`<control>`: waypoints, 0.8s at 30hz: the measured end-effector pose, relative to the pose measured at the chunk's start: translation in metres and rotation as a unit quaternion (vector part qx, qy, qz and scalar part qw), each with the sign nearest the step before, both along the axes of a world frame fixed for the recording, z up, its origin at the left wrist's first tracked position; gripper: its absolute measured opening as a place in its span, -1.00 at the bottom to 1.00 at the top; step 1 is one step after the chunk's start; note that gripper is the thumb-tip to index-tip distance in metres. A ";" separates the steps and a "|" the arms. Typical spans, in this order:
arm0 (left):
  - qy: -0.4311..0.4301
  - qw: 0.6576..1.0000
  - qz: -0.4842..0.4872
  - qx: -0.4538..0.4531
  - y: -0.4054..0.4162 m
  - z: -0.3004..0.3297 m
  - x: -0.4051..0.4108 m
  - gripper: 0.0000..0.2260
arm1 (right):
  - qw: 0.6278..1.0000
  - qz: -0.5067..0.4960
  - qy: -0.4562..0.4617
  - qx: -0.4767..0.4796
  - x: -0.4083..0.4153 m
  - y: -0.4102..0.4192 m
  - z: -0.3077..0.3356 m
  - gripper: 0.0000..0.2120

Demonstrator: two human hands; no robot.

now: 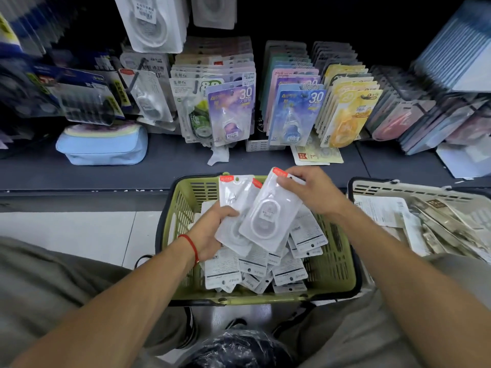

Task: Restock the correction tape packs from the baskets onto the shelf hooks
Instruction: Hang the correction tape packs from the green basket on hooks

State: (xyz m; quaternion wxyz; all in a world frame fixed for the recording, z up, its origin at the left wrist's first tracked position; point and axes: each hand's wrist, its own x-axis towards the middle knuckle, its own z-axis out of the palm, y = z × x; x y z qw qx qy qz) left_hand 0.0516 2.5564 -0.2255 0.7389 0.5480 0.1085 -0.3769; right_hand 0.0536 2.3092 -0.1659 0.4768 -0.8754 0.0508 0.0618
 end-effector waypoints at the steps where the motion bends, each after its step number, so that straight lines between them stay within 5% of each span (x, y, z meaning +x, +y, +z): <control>1: 0.002 1.000 -0.010 -0.027 -0.001 0.001 -0.002 -0.50 | 0.999 -0.021 -0.022 -0.029 0.002 0.008 -0.003 -0.85; 8: -0.045 0.997 0.043 -0.052 0.001 0.014 0.005 -0.47 | 0.985 -0.089 -0.144 -0.034 0.016 0.025 -0.021 -0.85; 11: -0.025 0.995 0.094 -0.018 0.014 0.013 0.016 -0.57 | 0.970 0.071 -0.040 -0.231 0.015 -0.012 -0.051 -0.73; 13: -0.017 0.994 0.106 0.007 0.024 0.007 0.019 -0.62 | 0.861 0.227 0.153 -0.428 -0.002 -0.036 -0.087 -0.44; 15: -0.003 0.993 0.116 0.014 0.031 0.002 0.019 -0.62 | 0.744 0.320 0.178 -0.559 -0.028 -0.050 -0.121 -0.28; 17: 0.016 0.992 0.125 0.011 0.034 -0.001 0.018 -0.60 | 0.714 0.348 0.138 -0.592 -0.042 -0.053 -0.137 -0.29; 19: 0.033 0.991 0.129 0.003 0.033 -0.001 0.017 -0.57 | 0.758 0.328 0.146 -0.545 -0.040 -0.051 -0.127 -0.42; 21: 0.029 0.990 0.135 -0.006 0.031 0.000 0.018 -0.53 | 0.856 0.256 0.166 -0.417 -0.031 -0.049 -0.099 -0.60; 24: -0.015 0.988 0.152 -0.028 0.024 0.005 0.018 -0.50 | 0.950 0.135 0.058 -0.276 -0.014 -0.049 -0.041 -0.80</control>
